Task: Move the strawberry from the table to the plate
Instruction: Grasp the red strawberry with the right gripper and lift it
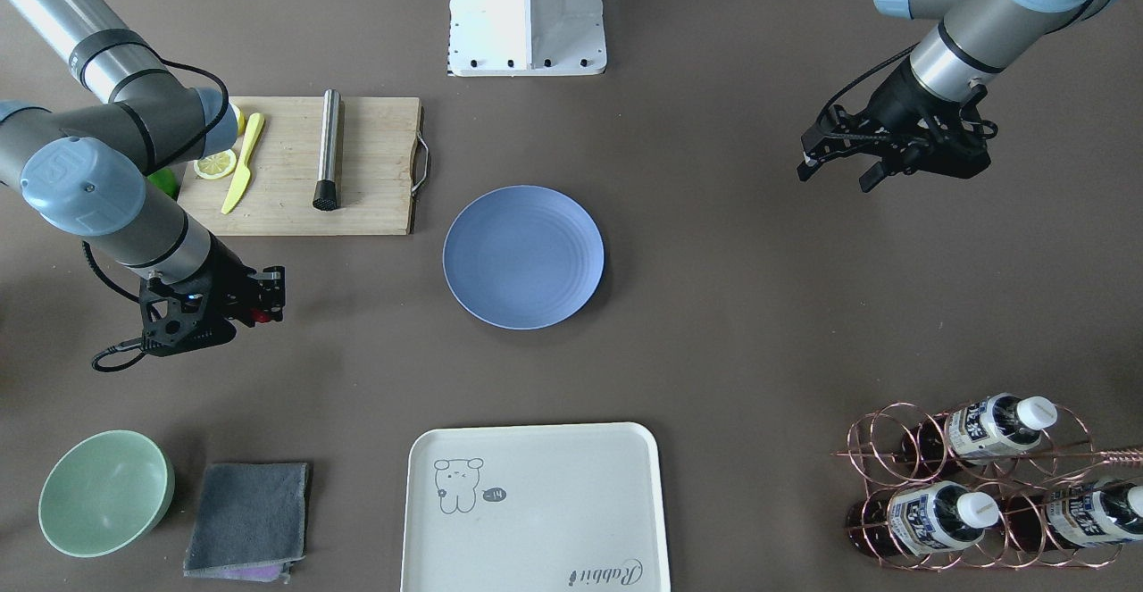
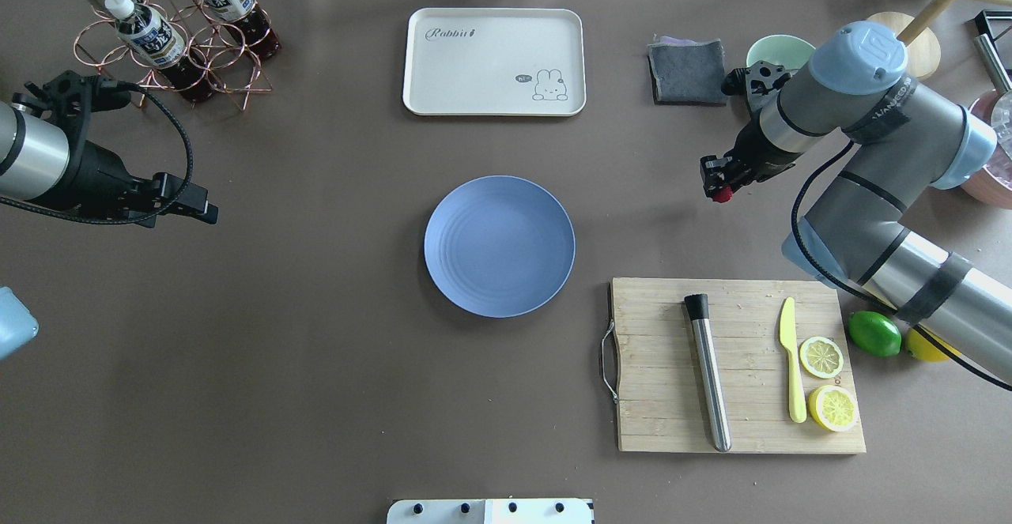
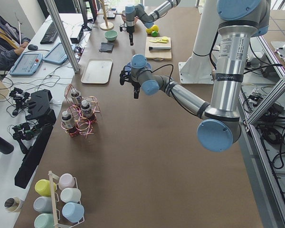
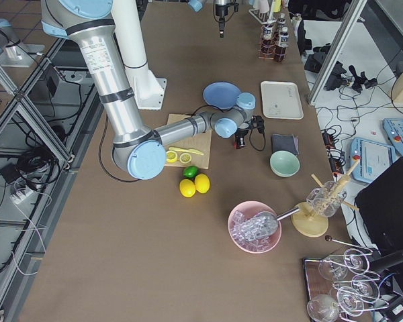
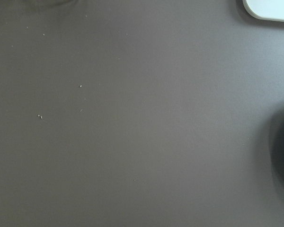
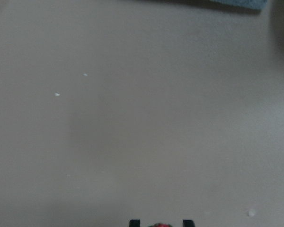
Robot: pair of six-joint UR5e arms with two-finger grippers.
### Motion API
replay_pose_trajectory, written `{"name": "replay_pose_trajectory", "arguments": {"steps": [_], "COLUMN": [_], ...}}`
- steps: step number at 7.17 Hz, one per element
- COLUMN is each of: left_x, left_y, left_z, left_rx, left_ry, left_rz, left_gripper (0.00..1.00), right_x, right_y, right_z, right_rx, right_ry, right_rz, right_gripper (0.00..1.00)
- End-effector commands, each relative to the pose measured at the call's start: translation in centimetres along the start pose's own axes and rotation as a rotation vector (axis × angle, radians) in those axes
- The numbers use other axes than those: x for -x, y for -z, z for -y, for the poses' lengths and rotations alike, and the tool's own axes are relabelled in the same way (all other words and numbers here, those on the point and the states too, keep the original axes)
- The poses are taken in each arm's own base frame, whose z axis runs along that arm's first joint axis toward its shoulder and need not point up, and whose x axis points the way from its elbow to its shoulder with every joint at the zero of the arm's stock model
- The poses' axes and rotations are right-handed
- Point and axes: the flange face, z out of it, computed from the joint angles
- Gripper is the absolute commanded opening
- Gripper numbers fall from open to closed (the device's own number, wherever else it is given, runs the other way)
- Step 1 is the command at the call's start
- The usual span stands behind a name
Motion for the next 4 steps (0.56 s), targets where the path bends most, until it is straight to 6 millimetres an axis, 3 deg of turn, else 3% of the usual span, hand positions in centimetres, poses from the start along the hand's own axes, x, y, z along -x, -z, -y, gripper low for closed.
{"name": "replay_pose_trajectory", "arguments": {"steps": [1,2,3,4], "left_x": [2.9,6.4,9.4,13.0], "left_y": [0.5,0.9,0.9,2.0], "left_z": [-1.7,-3.1,-4.5,-4.7], "left_rx": [0.0,-0.012,-0.009,-0.013], "left_ry": [0.01,0.014,-0.008,-0.06], "left_rz": [0.009,0.005,0.021,0.053], "left_gripper": [0.97,0.97,0.97,0.97], "right_x": [10.5,16.9,22.7,26.5], "right_y": [3.5,3.4,1.9,0.5], "right_z": [0.0,-1.8,-3.9,-5.5], "right_rx": [0.008,0.003,-0.026,-0.03], "right_ry": [-0.115,-0.168,-0.187,-0.191], "right_rz": [0.052,0.087,0.086,0.087], "right_gripper": [0.0,0.0,0.0,0.0]}}
